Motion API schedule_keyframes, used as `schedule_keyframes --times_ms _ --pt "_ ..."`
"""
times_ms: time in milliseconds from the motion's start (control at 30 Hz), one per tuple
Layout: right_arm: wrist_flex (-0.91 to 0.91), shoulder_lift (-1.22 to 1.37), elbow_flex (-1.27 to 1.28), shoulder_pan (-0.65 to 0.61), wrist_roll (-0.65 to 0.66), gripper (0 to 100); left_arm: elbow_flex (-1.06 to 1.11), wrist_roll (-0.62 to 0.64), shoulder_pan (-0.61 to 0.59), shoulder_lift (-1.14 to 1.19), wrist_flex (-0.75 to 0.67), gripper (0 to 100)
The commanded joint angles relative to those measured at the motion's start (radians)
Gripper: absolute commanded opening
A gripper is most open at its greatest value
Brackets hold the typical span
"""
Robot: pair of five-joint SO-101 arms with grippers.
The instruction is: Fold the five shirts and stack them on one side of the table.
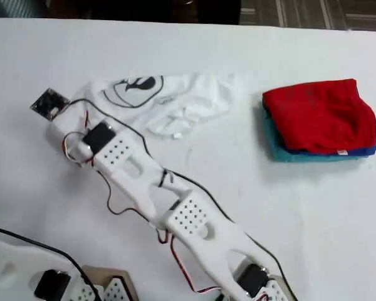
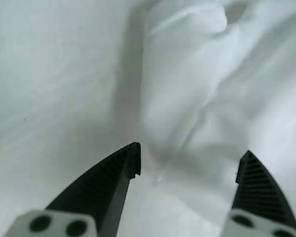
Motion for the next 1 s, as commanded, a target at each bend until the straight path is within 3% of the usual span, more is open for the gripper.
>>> schedule_keyframes --times_ms 0,167,333,633,767,967 --pt "-0.054 0.022 -0.029 0.004 0.021 29.5 -0.065 -0.005 -0.023 -0.018 -0.006 17" --pt "-0.071 0.070 -0.034 0.028 0.169 22.3 -0.071 -0.005 -0.026 -0.018 -0.006 17" --pt "-0.065 0.077 -0.034 0.059 0.212 0.7 -0.064 -0.003 -0.021 -0.017 -0.006 17" --pt "0.059 0.047 -0.192 0.139 0.212 1.9 -0.062 -0.003 -0.020 -0.011 -0.006 17" --pt "0.206 0.047 -0.342 0.168 0.213 1.9 -0.062 -0.003 -0.002 -0.011 -0.006 17" --pt "0.341 -0.073 -0.338 0.216 0.221 1.9 -0.061 0.002 0.064 -0.009 -0.006 17"
